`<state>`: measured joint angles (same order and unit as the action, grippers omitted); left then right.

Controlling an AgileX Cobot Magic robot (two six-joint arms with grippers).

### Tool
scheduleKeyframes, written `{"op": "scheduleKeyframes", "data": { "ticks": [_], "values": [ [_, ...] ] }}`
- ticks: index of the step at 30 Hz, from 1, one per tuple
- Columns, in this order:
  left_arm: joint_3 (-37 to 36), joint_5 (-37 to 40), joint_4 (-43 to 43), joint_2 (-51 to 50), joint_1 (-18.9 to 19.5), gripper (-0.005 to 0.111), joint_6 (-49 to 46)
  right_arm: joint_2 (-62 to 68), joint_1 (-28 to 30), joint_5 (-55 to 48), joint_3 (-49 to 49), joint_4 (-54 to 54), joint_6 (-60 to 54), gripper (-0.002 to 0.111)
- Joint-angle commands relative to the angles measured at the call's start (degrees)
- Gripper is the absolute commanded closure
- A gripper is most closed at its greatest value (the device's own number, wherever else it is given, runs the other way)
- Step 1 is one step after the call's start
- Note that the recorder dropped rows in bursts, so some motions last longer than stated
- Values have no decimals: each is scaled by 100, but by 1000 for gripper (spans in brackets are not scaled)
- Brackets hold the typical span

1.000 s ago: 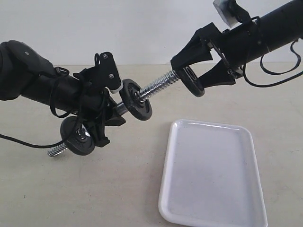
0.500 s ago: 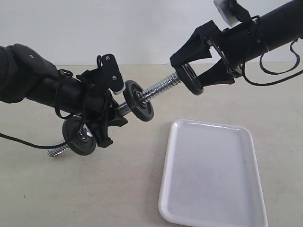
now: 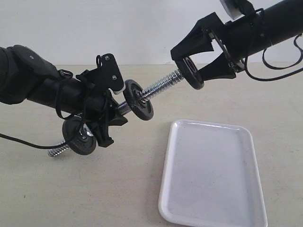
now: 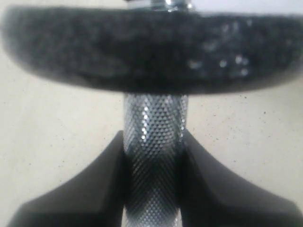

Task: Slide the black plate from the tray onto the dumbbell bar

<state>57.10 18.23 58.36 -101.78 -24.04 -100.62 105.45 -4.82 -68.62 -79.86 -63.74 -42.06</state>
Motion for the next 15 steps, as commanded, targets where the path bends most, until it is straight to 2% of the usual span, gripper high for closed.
{"op": "scheduleKeyframes", "data": {
  "ticks": [1, 11, 13, 15],
  "values": [
    [132, -381, 265, 250, 17, 102, -37, -203, 32, -135, -83, -358, -22, 108],
    [132, -370, 265, 250, 17, 102, -53, -203, 21, -135, -83, -194, 65, 108],
    [164, -343, 466, 250, 17, 102, -148, -203, 21, -135, -83, -197, 79, 108],
    [157, -268, 1003, 250, 17, 102, -645, -203, 21, -135, -83, -197, 79, 108]
  ]
}}
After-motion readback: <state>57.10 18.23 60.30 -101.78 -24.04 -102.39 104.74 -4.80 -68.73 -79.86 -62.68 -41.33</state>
